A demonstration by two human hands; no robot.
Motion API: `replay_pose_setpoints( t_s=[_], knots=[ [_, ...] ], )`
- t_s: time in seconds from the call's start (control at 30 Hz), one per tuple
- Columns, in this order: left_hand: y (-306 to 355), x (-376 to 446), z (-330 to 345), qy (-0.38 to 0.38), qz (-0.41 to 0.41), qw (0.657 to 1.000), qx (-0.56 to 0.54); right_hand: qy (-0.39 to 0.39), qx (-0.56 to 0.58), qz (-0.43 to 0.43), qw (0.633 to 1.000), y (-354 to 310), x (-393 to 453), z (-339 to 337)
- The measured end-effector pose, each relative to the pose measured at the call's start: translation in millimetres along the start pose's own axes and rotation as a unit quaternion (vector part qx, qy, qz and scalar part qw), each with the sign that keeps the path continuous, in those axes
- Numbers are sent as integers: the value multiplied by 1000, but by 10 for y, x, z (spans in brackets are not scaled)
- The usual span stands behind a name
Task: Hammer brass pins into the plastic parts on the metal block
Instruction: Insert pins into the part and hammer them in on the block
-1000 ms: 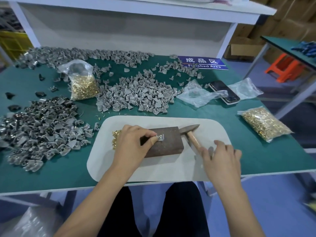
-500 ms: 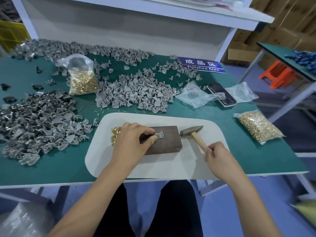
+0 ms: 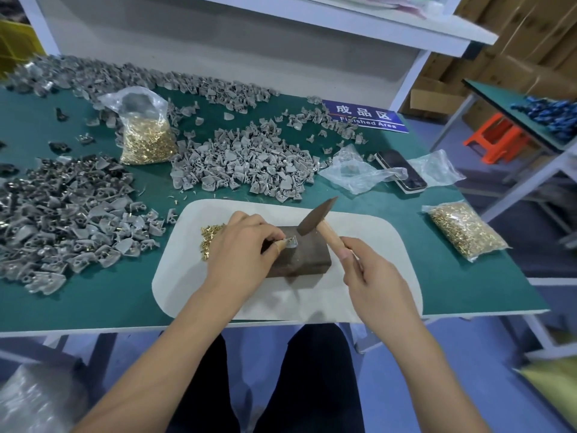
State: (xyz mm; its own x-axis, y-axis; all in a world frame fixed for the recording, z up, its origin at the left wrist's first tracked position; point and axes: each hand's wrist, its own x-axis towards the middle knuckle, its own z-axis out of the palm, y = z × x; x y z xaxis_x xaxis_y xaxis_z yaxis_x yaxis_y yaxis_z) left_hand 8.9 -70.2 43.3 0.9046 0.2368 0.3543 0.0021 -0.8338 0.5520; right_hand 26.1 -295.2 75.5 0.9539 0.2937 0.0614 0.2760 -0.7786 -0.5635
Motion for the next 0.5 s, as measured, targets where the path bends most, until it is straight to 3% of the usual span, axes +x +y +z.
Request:
replay_pose_setpoints(
  t_s=[0.17,0.5],
  knots=[
    [46,-19,-4,1,0,999,42,2,-76,-13,997,-108,1,49],
    [72,-3,-23,-9,9,998,57,10,-98,-38,994,-211,-30,28]
  ],
)
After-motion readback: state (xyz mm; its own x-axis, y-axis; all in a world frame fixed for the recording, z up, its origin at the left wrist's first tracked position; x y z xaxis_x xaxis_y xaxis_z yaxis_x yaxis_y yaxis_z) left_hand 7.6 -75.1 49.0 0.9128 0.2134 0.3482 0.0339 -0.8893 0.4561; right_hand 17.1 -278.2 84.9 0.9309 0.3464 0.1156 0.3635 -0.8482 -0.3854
